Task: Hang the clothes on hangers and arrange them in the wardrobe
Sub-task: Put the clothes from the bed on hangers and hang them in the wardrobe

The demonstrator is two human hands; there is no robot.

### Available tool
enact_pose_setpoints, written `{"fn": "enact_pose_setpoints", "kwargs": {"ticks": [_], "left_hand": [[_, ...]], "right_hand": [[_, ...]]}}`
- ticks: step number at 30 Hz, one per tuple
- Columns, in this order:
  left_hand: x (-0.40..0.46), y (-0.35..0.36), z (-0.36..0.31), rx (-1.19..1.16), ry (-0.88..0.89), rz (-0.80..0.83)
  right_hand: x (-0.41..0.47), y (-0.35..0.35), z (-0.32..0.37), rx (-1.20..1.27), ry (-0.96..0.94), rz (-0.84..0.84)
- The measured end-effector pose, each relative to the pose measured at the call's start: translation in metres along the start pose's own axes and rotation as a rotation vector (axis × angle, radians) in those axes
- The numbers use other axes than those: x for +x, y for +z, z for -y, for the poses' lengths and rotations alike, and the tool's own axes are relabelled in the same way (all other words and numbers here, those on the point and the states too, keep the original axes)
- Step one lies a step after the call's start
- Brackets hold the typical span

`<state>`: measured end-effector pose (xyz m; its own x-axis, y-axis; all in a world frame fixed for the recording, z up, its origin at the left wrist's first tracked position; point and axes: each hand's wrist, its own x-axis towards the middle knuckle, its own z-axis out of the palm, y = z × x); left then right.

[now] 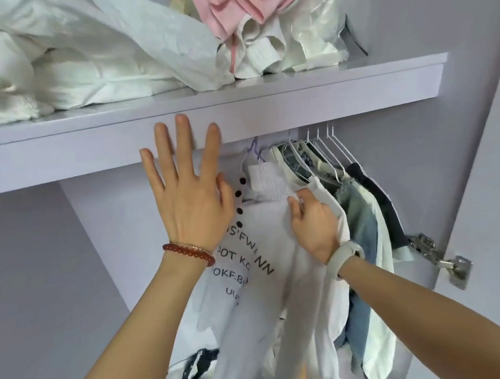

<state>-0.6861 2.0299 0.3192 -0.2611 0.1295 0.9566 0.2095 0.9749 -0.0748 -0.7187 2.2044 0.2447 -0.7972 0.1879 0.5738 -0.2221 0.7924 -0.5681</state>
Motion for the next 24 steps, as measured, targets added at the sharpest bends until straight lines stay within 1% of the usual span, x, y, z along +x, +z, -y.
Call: {"fn": "enact_pose_setpoints", "kwargs": {"ticks": [2, 4, 7, 12, 16, 19, 22, 24], "left_hand": [[0.001, 0.008, 0.006, 0.101, 0.014, 0.03], [-0.001, 0.014, 0.011, 0.15, 0.041, 0.015], [-0.003, 0.019, 0.015, 0.173, 0.069, -0.001], [-0.002, 0.022, 0.014, 0.175, 0.06, -0.013], [-0.002, 0.017, 0.01, 0.128, 0.032, 0.008], [-0.006, 0.01, 0.0, 0.055, -0.031, 0.044], [-0.025, 0.001, -0.017, -0.072, -0.091, 0.113], [-0.049, -0.006, -0.031, -0.168, -0.082, 0.172]], "right_hand": [[0.019, 0.006, 0.002, -0.01, 0.051, -0.008], [0.032, 0.011, -0.002, -0.047, 0.112, 0.027], [0.038, 0.018, -0.016, -0.077, 0.182, 0.097], [0.035, 0.021, -0.034, -0.021, 0.23, 0.102], [0.025, 0.005, -0.033, 0.049, 0.169, 0.195], [0.001, -0.015, -0.029, 0.043, 0.114, 0.219], [-0.035, -0.042, -0.028, -0.084, 0.036, 0.172], [-0.066, -0.058, -0.03, -0.198, -0.022, 0.13]]}}
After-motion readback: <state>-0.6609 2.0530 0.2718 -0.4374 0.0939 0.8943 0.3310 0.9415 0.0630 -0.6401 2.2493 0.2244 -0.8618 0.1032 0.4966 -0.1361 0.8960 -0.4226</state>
